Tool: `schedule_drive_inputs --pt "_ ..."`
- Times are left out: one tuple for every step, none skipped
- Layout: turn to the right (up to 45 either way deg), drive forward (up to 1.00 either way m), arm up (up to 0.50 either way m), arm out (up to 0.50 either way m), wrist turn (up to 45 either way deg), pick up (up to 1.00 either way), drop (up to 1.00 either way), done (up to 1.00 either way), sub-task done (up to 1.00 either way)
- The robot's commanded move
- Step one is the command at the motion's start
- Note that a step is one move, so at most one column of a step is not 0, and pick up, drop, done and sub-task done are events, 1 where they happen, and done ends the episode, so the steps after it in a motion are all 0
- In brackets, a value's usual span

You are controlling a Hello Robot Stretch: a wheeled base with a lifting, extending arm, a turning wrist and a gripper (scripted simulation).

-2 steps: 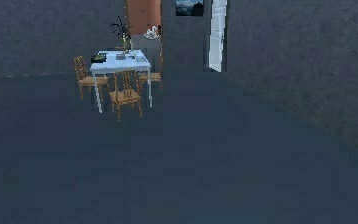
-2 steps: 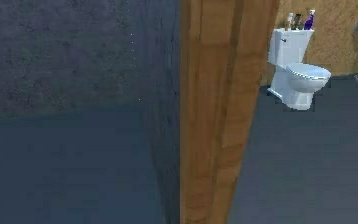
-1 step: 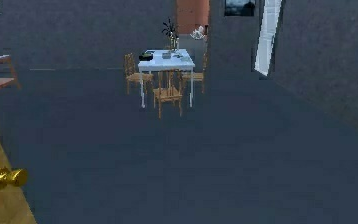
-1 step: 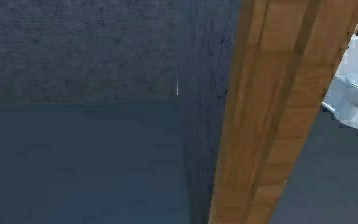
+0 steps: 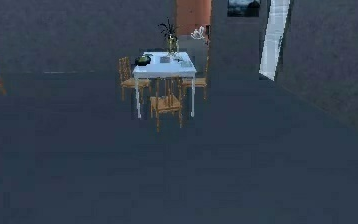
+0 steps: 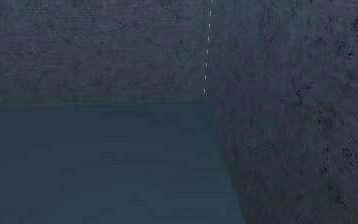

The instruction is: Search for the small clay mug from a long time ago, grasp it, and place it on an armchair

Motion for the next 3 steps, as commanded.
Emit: schedule_drive_inputs --pt "-24.0 0.00 0.00 0.00 0.0 0.00 0.00 0.00 0.00" --pt "0.0 0.90 0.00 0.00 0.0 0.00 0.00 0.00 0.00" --pt "-12.0 0.00 0.00 0.00 0.0 0.00 0.00 0.00 0.00"
